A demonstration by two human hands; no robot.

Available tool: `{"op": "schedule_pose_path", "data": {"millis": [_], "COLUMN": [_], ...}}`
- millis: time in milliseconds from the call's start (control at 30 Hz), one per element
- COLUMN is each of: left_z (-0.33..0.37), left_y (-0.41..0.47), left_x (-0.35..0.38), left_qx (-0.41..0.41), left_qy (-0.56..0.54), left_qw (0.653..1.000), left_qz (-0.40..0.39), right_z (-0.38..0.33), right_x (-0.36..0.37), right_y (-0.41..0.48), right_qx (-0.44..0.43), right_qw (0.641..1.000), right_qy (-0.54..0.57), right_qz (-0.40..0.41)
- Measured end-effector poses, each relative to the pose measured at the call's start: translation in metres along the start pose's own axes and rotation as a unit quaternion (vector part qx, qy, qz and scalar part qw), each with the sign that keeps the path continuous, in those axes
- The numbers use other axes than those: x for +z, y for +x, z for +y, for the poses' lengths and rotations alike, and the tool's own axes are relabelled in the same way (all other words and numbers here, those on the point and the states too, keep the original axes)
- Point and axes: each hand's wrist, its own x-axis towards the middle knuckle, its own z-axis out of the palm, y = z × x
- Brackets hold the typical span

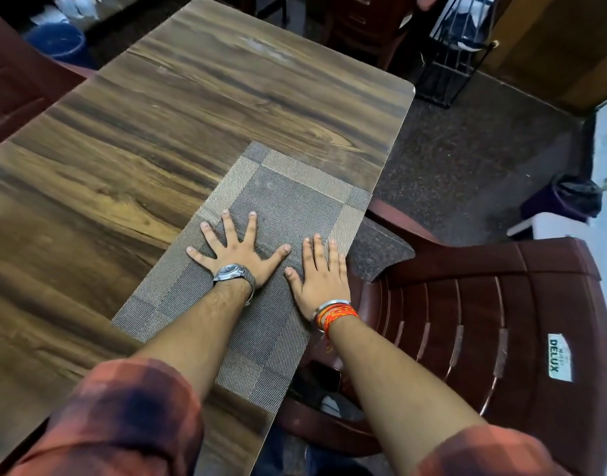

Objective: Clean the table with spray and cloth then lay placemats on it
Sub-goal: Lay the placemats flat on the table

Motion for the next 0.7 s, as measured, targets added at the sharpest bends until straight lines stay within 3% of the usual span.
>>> {"op": "schedule_pose_path", "data": {"millis": [267, 367, 467, 700], "left_z": [-0.017, -0.030, -0.042, -0.069], "left_y": [-0.007, -0.024, -0.042, -0.099], "left_x": [0.001, 0.006, 0.009, -0.005], "left_qx": [0.023, 0.034, 0.042, 0.033], "left_qy": [-0.004, -0.012, -0.019, -0.025], "left_qw": [1.000, 0.999, 0.997, 0.995], "left_qz": [-0.009, 0.025, 0.056, 0.091], "right_z": [-0.002, -0.003, -0.012, -0.065], "right_x": [-0.002, -0.008, -0.015, -0.023], "right_y": [0.001, -0.004, -0.013, -0.049], "right_qx": [-0.003, -0.009, -0.048, -0.121], "right_qw": [1.000, 0.999, 0.995, 0.988], "right_qy": [-0.006, 0.011, 0.030, 0.056], "right_qz": [-0.009, 0.035, 0.084, 0.077]}}
